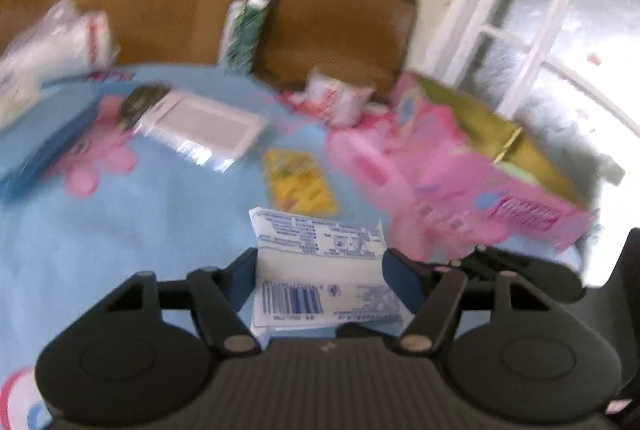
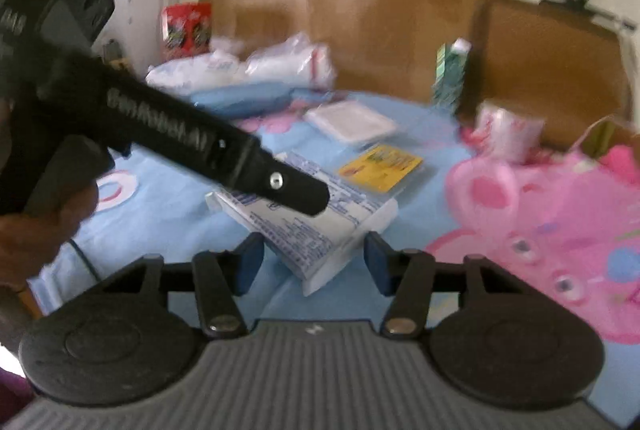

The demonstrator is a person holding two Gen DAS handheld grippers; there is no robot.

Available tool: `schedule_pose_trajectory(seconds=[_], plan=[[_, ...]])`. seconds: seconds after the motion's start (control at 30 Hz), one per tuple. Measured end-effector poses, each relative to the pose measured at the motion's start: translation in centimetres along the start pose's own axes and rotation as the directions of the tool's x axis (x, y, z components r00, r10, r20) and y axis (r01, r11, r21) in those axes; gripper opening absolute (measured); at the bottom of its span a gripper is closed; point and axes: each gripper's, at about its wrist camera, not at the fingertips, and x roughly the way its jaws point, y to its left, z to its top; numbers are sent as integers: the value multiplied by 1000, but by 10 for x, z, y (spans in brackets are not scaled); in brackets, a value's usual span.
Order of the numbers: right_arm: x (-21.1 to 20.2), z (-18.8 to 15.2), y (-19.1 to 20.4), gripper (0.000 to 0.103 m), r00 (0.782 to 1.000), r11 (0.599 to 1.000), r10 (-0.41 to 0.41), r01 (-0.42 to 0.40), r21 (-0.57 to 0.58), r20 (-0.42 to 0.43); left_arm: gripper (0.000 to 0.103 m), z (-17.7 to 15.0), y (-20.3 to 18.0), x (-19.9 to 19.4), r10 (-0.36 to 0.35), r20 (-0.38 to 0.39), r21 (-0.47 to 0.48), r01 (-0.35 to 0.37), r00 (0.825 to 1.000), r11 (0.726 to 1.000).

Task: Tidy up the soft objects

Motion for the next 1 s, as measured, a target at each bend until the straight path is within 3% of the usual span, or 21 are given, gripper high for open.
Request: schedule_pose_trajectory(seconds=[0.17, 0.27, 0.4, 0.5, 0.57, 0.6, 0.73, 0.83, 0.9, 1.0], plan=[[-38, 22, -41, 58, 977, 987, -154, 147, 60, 149, 70, 57, -57, 16, -109, 56, 139, 101, 992, 985], [-60, 26, -83, 58, 948, 960, -274, 257, 114, 165, 70, 83, -105, 49, -165, 57, 235, 148, 985, 961], [-89, 19, -130, 58, 902, 907, -408, 383, 175, 140, 71, 102, -161, 109, -212, 17, 294, 198, 977, 935], [-91, 16, -151, 60, 840, 836, -532, 503, 217, 102, 83, 105, -187, 141, -202, 23, 299, 186, 979, 936], [-85, 13, -164, 69, 765, 761, -637, 606, 230, 91, 83, 103, -192, 150, -184, 28, 277, 169, 983, 946], [-88, 9, -170, 69, 750, 744, -655, 620, 249, 93, 83, 100, -189, 149, -190, 28, 266, 176, 981, 948], [-102, -4, -177, 69, 761, 741, -636, 555, 379, 130, 84, 87, -162, 121, -200, 54, 249, 181, 978, 952], [-107, -7, -152, 68, 759, 754, -622, 516, 406, 191, 85, 74, -133, 90, -172, 81, 237, 148, 982, 960], [-109, -8, -132, 68, 777, 784, -584, 466, 409, 234, 85, 65, -109, 70, -142, 95, 220, 118, 985, 968], [-107, -6, -103, 68, 840, 859, -464, 349, 375, 282, 85, 51, -66, 41, -52, 120, 174, 31, 991, 984]])
